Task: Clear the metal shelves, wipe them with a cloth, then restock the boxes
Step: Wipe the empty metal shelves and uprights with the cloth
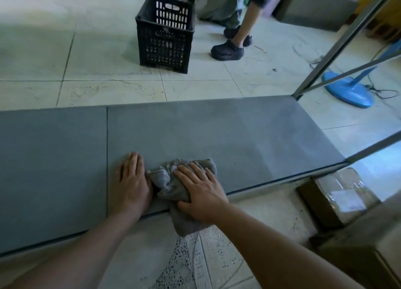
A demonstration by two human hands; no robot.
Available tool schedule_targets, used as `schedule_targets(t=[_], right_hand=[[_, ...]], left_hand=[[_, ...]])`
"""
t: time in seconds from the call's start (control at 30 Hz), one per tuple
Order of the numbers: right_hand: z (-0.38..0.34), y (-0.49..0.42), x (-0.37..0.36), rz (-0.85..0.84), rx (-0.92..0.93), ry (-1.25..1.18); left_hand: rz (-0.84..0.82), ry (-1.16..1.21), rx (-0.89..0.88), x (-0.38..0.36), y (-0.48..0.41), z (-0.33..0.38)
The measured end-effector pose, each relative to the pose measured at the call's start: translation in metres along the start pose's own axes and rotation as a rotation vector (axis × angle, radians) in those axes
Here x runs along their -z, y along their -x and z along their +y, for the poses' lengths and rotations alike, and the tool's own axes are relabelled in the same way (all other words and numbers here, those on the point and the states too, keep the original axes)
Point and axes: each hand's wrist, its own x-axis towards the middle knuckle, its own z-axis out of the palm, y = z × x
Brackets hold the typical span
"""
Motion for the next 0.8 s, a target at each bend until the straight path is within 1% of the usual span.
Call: schedule_targets(t=[0.1, 0.2, 0.3, 0.33, 0.47, 0.53, 0.63, 0.8], right_hand=[[0.039, -0.007, -0.001, 0.066, 0.121, 0.010], [0.099, -0.006, 0.015, 0.049, 0.157, 0.040], [0.139, 0.006, 0.025, 0.009, 0.157, 0.043], [0.142, 0.011, 0.026, -0.005, 0.167, 0.039], [0.135, 0.019, 0.029, -0.064, 0.178, 0.019], [0.137, 0.017, 0.032, -0.083, 0.185, 0.031], [0.139, 0.015, 0.028, -0.101, 0.194, 0.034], [0.139, 0.009, 0.019, -0.036, 0.178, 0.025]], left_hand=[[0.051, -0.027, 0.021, -0.003, -0.001, 0.004], [-0.004, -0.114, 0.102, 0.000, 0.001, 0.017], [-0.049, -0.198, 0.185, 0.006, -0.006, 0.038], [-0.061, -0.208, 0.203, 0.007, -0.007, 0.050], [-0.108, -0.154, 0.129, 0.004, 0.000, 0.113], [-0.145, -0.129, 0.136, 0.003, 0.004, 0.134], [-0.131, -0.093, 0.208, 0.001, 0.003, 0.140], [-0.032, -0.004, 0.206, -0.026, -0.022, 0.126]])
